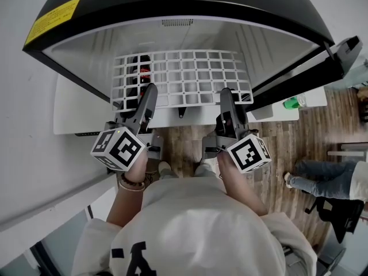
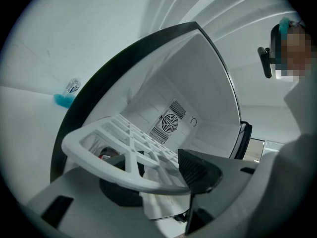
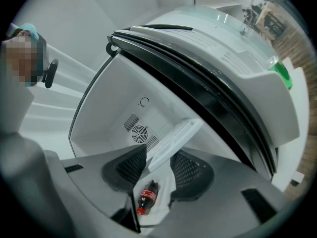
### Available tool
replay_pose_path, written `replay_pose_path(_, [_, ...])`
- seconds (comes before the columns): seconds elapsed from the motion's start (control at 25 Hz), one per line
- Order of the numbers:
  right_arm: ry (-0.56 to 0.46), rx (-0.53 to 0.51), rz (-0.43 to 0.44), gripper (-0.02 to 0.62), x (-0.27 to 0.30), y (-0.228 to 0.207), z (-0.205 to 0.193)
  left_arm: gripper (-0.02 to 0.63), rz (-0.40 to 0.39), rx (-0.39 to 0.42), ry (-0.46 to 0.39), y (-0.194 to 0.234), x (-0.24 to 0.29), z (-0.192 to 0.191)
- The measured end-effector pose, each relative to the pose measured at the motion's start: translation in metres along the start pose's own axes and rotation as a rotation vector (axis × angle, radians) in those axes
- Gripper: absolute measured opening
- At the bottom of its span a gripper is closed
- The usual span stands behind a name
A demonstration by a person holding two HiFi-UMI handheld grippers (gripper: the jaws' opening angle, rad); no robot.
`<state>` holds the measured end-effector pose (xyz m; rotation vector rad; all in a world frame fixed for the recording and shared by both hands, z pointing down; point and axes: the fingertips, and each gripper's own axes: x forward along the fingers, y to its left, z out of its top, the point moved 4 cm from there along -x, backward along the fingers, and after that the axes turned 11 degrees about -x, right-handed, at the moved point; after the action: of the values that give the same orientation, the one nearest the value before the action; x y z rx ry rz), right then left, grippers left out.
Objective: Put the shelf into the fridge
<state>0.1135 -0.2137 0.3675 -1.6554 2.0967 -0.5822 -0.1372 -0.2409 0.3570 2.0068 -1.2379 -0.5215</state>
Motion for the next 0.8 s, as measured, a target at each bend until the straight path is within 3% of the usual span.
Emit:
replay_pose_path(0.68, [-0.007, 0.002, 0.015, 0.161, 0.0104, 0.0010, 0.0021, 0.215, -0.006, -0.006, 0.001, 0.0031, 0.0073, 0.0022])
replay_pose_path(0.8, [-0.003, 0.003, -0.015, 0.161, 0.0086, -0.0030, 0.0006, 0.215, -0.010, -0.008, 0.004, 0.0033, 0.0084, 0.0021])
